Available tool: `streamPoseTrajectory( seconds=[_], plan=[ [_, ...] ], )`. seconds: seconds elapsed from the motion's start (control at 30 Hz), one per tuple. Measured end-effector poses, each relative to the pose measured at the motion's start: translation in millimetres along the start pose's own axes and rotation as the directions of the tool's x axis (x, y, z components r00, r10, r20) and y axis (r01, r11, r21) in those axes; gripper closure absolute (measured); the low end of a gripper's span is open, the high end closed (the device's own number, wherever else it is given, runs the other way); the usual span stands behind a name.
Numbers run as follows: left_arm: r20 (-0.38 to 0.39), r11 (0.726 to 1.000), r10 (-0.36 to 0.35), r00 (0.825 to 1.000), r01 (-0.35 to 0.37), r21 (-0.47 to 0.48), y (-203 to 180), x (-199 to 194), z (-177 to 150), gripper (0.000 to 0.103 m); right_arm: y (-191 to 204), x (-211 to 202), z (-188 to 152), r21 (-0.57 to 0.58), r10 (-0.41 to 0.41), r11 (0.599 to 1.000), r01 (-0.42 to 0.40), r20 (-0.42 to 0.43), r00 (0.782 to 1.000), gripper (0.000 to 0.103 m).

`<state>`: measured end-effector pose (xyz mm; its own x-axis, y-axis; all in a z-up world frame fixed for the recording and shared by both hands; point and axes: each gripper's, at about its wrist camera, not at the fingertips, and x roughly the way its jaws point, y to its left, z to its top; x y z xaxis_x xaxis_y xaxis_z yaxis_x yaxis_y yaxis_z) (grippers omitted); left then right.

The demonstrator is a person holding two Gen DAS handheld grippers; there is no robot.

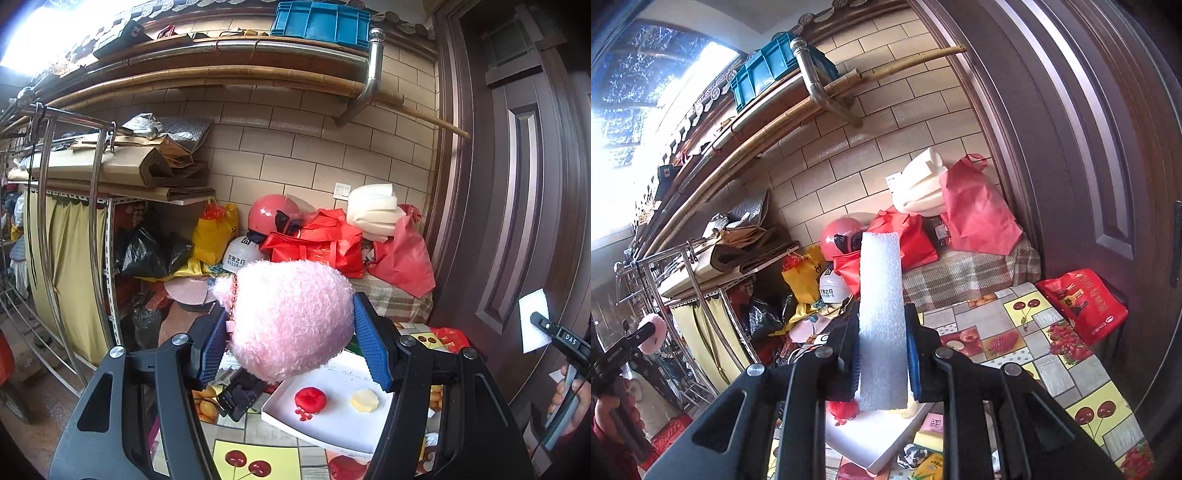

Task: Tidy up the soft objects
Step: 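Lift and carry the pink ball and white foam block toward the tray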

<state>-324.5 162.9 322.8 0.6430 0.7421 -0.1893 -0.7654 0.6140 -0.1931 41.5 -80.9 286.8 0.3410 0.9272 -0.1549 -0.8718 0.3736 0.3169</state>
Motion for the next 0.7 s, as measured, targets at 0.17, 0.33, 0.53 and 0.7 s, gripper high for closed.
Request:
streamPoseTrajectory(
  seconds=[0.17,0.33,0.53,0.7],
  plan=[
    [0.035,0.998,-0.039,0.999,0.037,0.051,-5.6,7.7,33.6,0.039,18.2,7.9,19.0,-0.05,0.027,0.998,-0.026,0.026,0.999,0.084],
    [0.109,0.988,-0.085,0.99,0.069,0.139,-25.5,9.0,77.2,0.039,37.8,13.2,44.4,-0.067,0.086,0.994,-0.081,0.075,0.993,0.084],
    [0.074,0.987,-0.107,0.992,0.097,0.125,-25.3,26.4,70.2,0.039,47.6,23.6,41.4,-0.058,0.103,0.993,-0.099,0.067,0.992,0.084],
    [0.046,0.987,-0.119,0.992,0.113,0.115,-24.0,43.8,68.0,0.039,48.3,32.4,41.2,-0.054,0.102,0.994,-0.099,0.058,0.993,0.084]
  ],
)
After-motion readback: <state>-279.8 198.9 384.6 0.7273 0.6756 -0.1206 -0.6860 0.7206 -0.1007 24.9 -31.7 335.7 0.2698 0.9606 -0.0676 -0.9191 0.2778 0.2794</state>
